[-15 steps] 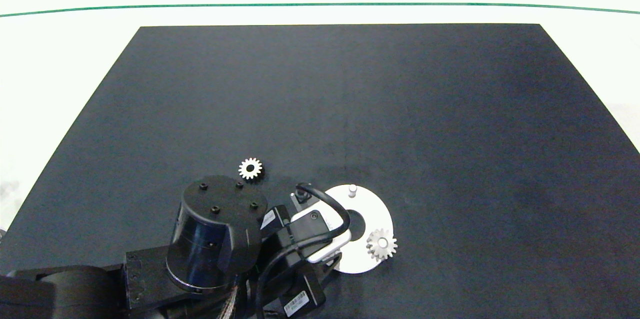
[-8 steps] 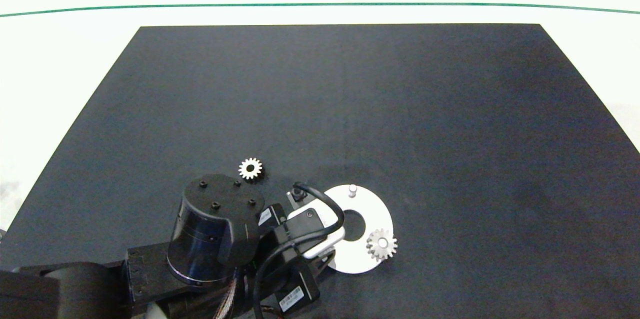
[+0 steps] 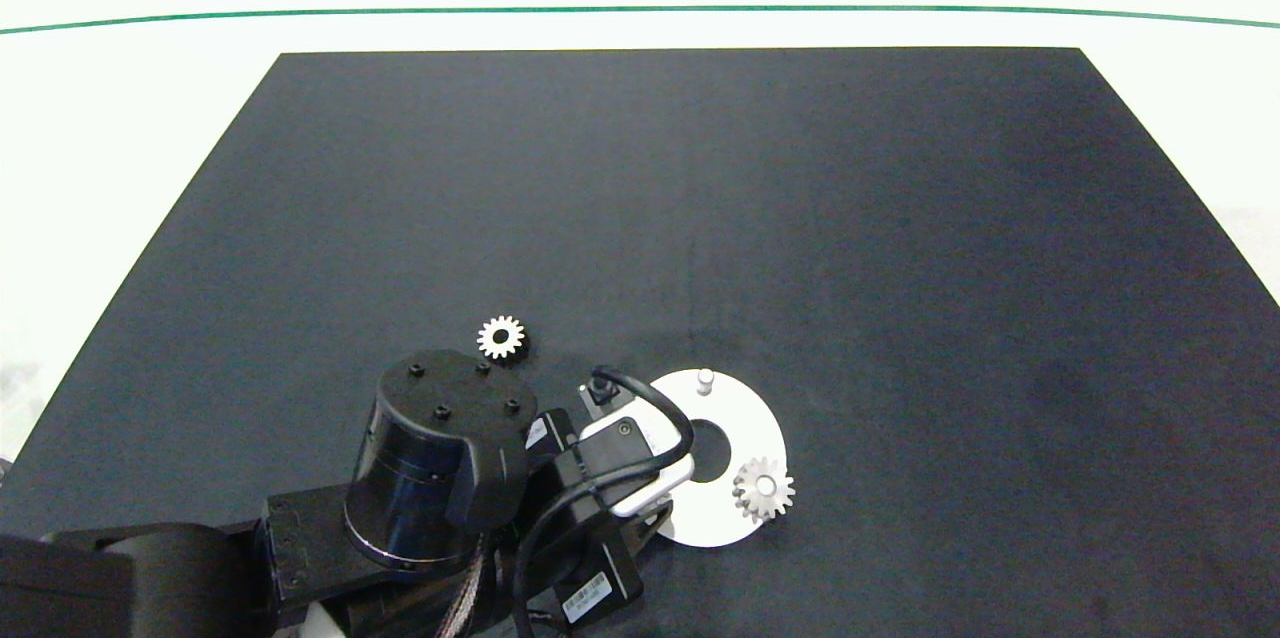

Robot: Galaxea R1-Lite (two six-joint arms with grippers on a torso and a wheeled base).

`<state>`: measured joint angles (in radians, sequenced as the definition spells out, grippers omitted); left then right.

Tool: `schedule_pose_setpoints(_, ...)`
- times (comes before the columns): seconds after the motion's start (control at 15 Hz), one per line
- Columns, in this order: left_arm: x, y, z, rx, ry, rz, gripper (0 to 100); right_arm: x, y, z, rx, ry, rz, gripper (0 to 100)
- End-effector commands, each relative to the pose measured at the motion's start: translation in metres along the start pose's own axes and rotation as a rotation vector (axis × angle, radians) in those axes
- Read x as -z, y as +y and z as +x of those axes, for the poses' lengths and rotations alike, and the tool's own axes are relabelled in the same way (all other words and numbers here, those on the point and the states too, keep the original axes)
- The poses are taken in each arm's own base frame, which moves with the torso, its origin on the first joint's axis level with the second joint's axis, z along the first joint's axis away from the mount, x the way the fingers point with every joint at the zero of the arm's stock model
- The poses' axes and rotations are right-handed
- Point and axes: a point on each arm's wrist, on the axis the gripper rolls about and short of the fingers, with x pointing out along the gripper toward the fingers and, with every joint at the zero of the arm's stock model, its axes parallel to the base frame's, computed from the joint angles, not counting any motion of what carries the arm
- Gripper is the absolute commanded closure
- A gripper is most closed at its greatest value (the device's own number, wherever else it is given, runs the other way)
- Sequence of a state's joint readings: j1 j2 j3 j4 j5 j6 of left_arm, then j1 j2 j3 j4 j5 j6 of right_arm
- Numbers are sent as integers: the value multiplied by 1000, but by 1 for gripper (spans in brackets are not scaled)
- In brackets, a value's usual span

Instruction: Install three planetary gears onto the carrier pins

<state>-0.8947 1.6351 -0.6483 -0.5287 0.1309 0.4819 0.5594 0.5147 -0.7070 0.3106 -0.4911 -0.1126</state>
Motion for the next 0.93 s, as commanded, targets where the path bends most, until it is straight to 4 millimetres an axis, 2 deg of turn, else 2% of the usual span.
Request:
schedule_pose_setpoints(0.07, 0, -1, 2, 0, 0, 3, 96, 0, 0, 0, 2, 1, -2, 0)
schedule_pose_setpoints(0.93, -6, 3, 5, -9, -15, 0, 96, 0, 0, 0, 2, 3, 4, 0)
